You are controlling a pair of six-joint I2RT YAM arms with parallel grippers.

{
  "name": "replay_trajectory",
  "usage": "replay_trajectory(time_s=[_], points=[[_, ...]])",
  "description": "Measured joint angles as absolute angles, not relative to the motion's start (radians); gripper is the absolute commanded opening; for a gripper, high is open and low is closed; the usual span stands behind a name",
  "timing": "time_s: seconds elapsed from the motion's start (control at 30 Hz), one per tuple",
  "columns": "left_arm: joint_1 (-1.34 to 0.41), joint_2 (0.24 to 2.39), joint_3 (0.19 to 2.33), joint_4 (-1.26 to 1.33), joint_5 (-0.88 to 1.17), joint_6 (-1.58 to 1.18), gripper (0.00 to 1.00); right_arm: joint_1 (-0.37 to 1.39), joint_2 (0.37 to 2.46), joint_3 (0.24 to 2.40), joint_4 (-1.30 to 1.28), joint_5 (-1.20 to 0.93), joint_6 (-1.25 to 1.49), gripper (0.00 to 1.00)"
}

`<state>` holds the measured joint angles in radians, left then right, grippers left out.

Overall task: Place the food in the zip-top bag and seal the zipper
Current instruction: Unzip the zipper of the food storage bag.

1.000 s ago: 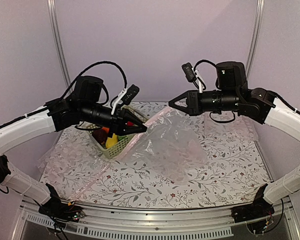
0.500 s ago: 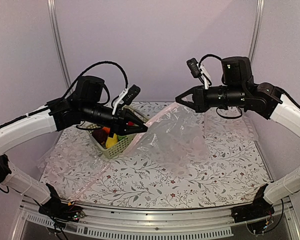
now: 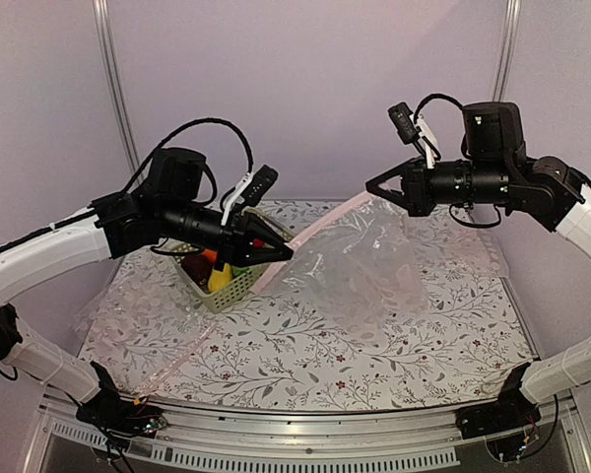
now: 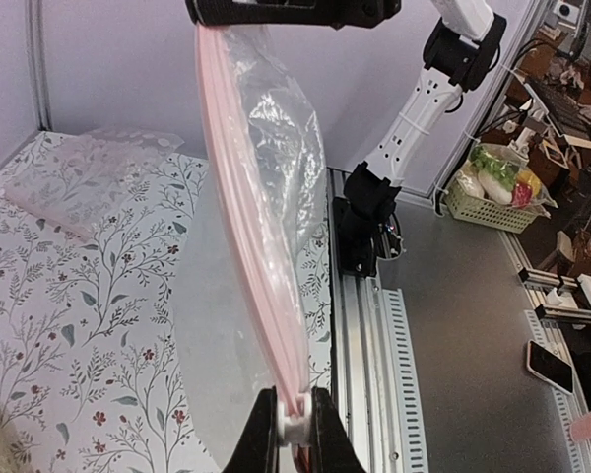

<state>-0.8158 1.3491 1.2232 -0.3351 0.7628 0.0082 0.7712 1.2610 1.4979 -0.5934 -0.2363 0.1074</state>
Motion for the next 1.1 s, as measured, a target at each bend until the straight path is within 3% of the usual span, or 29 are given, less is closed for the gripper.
replay_trajectory(time_s=[0.57, 1.1], points=[[-0.831, 1.354, 1.254, -0.432, 0.768, 0.06, 0.0, 0.746, 1.183, 1.498, -0.63, -0.326, 0.047, 0.0], [-0.844, 1.395, 1.293, -0.563, 0.726, 0.13, 0.02, 0.736, 1.181, 1.498, -0.632, -0.284, 0.039, 0.0]])
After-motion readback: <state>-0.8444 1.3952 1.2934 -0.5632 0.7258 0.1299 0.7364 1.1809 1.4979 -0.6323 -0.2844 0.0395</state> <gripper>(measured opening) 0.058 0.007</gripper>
